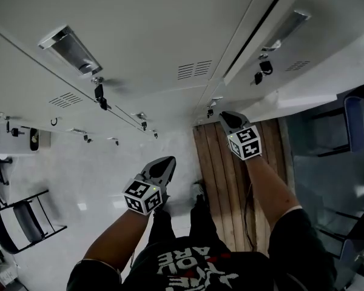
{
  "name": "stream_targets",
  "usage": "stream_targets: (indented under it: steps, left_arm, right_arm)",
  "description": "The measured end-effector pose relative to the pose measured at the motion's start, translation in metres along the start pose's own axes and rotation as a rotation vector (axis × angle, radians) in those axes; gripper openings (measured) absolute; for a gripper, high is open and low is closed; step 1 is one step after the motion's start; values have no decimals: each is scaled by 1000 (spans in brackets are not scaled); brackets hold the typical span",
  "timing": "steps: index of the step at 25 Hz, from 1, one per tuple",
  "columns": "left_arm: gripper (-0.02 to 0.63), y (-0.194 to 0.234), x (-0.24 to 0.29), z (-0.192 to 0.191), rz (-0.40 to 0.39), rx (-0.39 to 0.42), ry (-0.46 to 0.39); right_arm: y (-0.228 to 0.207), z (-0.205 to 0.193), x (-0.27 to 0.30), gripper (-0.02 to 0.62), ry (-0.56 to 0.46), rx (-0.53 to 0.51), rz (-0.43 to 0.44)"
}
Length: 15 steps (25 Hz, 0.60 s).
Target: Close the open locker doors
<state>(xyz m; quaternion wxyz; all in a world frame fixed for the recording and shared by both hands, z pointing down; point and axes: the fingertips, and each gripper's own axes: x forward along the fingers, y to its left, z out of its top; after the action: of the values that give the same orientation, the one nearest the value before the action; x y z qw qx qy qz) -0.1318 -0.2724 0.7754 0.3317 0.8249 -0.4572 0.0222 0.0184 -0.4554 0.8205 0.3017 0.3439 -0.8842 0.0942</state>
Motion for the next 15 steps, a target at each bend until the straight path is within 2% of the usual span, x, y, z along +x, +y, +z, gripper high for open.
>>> stream_targets:
  steps: [15]
  left_arm:
    - [3, -43, -53, 85, 32, 99, -131]
  right_arm:
    - [48, 79, -118, 52, -155, 112, 35]
